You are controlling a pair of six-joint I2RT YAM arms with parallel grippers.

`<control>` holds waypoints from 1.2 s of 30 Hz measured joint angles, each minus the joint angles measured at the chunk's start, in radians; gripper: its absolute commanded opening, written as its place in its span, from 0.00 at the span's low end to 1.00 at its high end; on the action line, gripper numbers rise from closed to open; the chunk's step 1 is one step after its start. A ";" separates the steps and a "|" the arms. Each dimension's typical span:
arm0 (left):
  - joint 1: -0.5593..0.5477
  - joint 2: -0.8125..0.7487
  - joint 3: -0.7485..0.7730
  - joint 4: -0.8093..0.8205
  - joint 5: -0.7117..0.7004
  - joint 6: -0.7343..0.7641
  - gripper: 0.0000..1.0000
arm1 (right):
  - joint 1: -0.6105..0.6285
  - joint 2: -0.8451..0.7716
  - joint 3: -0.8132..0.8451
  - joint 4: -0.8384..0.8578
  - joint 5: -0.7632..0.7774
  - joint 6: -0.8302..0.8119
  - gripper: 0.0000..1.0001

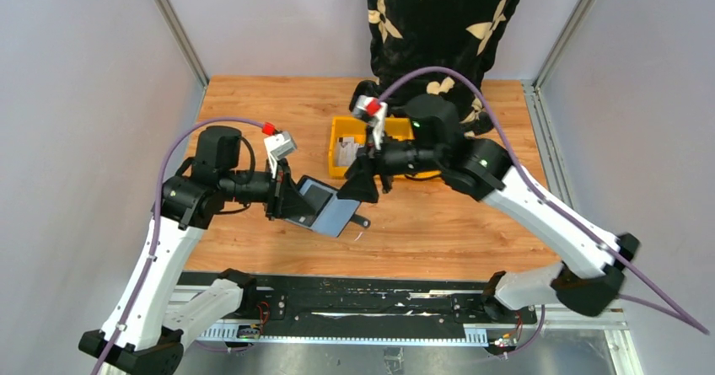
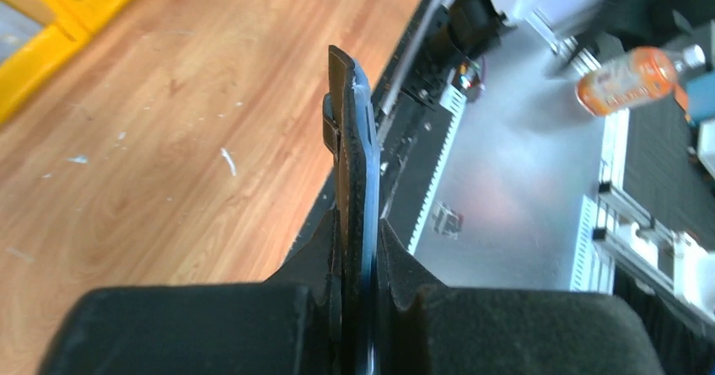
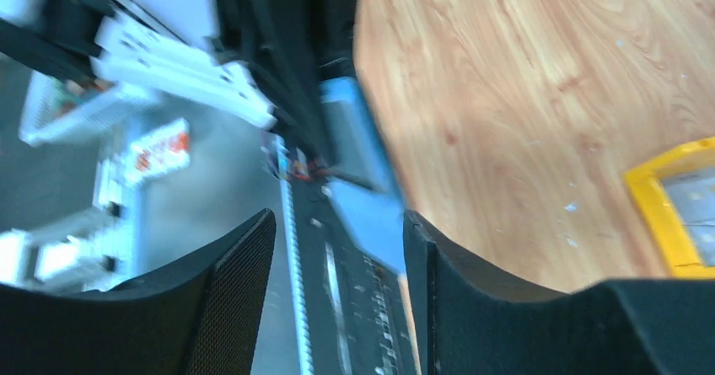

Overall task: Take the credit cards out of the card holder
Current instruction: Remove the credit card from the card holder.

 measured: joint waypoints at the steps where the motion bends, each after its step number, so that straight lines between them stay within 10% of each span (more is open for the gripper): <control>1: 0.010 -0.010 -0.003 0.028 -0.016 -0.031 0.00 | -0.006 -0.047 -0.046 0.047 0.011 0.039 0.57; 13: 0.071 -0.135 -0.126 0.420 -0.019 -0.433 0.00 | -0.004 -0.156 -0.419 0.649 -0.050 0.532 0.51; 36: 0.093 -0.188 -0.169 0.583 0.109 -0.628 0.05 | -0.005 -0.104 -0.401 0.679 -0.110 0.645 0.39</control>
